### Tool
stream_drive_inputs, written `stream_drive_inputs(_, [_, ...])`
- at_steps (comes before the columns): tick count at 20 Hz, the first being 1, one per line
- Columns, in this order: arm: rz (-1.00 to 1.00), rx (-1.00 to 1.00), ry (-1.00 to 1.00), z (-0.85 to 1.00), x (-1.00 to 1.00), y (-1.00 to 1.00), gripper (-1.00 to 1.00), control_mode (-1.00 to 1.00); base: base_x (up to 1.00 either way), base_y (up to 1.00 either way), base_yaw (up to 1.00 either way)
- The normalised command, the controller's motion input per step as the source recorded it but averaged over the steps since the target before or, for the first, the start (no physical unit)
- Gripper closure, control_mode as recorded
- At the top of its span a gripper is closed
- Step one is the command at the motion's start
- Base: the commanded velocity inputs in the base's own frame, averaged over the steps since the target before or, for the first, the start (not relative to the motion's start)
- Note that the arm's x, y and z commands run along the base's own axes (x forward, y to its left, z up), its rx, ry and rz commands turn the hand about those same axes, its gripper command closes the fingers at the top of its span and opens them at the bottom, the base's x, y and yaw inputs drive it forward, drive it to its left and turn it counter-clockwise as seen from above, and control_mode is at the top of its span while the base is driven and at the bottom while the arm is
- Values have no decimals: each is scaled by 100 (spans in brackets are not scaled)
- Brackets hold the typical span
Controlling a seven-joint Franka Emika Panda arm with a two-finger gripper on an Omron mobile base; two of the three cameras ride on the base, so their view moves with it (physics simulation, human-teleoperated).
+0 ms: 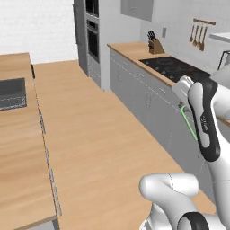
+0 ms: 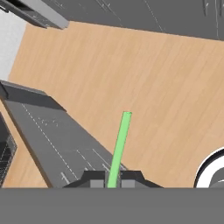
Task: Take a straw from the drawer in front and place it inside the glass cup on the dining counter.
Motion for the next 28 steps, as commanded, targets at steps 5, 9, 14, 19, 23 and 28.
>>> stream_drive_inputs(5, [0,0,0,0,0,0,100,100,-100,-1,20])
stream_drive_inputs(9, [0,0,0,0,0,0,100,100,-100,7,21])
stream_drive_inputs(14, [0,0,0,0,0,0,100,100,-68,89,11])
stream_drive_inputs(19, [0,0,0,0,0,0,100,100,-38,100,9])
stream_drive_inputs(23, [0,0,0,0,0,0,100,100,-12,100,2])
stream_drive_inputs(28, [0,0,0,0,0,0,100,100,-21,100,2])
